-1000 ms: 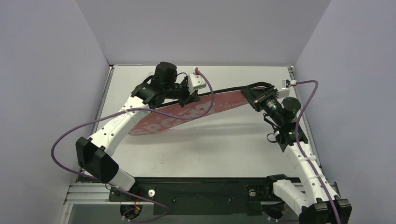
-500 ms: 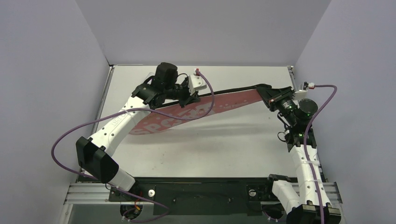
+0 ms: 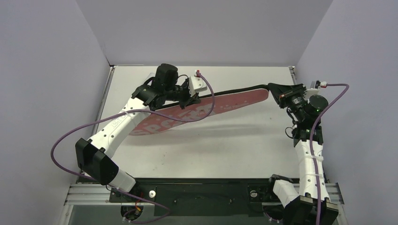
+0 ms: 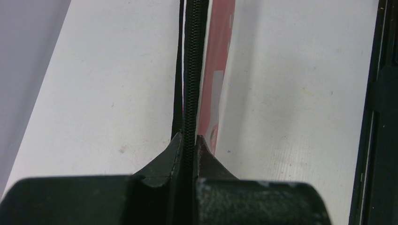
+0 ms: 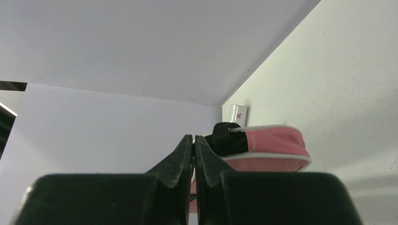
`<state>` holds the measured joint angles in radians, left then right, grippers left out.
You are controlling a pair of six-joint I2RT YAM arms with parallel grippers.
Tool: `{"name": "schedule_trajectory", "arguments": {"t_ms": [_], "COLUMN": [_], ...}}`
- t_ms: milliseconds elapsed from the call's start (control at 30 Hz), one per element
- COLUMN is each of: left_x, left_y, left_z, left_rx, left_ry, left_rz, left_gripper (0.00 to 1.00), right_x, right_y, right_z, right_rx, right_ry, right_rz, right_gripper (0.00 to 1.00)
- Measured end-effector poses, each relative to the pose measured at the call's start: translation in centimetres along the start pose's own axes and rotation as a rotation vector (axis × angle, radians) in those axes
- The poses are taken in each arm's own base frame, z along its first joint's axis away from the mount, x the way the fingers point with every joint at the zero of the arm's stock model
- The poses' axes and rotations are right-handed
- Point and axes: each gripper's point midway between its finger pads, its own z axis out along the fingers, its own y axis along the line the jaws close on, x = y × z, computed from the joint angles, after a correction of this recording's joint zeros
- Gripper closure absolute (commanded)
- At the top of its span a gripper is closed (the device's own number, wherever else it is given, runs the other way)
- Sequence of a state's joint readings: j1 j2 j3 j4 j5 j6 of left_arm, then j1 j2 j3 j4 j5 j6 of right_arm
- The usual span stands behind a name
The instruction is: Pack up the badminton gear
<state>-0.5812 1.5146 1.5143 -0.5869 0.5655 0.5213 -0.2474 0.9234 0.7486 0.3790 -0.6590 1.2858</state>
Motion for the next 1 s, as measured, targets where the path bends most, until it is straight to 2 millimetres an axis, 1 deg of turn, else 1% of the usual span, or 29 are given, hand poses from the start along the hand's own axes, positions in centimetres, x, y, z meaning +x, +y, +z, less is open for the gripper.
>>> {"name": "schedule_trajectory", "arguments": {"t_ms": [100,267,533,567,600,633,667,733,767,867,1000], "left_x": [-0.1,-0.1,0.4,0.5,0.5,0.6,0.6,0.5,0.5,0.4,0.3], "left_y": [0.0,-0.1,-0.4,-0.4,-0.5,-0.5,-0.6,-0.8,-0.9,-1.5,-3.3], "left_z": [-0.1,-0.3,-0.3,-0.3,-0.3,-0.3,-0.3,-0.2,0.0,1.1,4.2], "left_rx": [-0.002,-0.004,0.005,0.006,0.008,0.008,0.010,0.014,0.019,0.043,0.121], "left_ry": [-0.004,-0.006,0.011,0.013,0.015,0.016,0.017,0.016,0.017,0.028,0.058], "left_rz": [0.006,0.011,0.000,-0.002,-0.003,-0.003,-0.003,-0.001,0.000,0.007,0.021], "left_gripper": [1.00,1.00,1.00,1.00,1.00,1.00,1.00,1.00,1.00,1.00,1.00], "right_x": [-0.9,-1.4,-1.3,-1.3,-1.3,-1.3,-1.4,-1.8,-2.0,-2.9,-4.2], "right_y": [0.1,-0.4,-2.7,-2.9,-3.0,-3.2,-3.3,-3.5,-3.6,-3.5,-3.1], "right_z": [0.4,0.4,-0.4,-0.5,-0.6,-0.7,-0.8,-1.2,-1.4,-2.3,-3.9], "right_rx": [0.016,0.055,0.155,0.165,0.177,0.187,0.200,0.233,0.254,0.313,0.385], "right_ry": [-0.008,-0.016,-0.020,-0.020,-0.021,-0.023,-0.026,-0.045,-0.056,-0.095,-0.167], "right_rz": [-0.003,-0.034,-0.100,-0.104,-0.110,-0.116,-0.122,-0.136,-0.148,-0.193,-0.251], "right_gripper": [1.00,1.00,1.00,0.99,0.87,0.80,0.66,0.54,0.50,0.47,0.47]}}
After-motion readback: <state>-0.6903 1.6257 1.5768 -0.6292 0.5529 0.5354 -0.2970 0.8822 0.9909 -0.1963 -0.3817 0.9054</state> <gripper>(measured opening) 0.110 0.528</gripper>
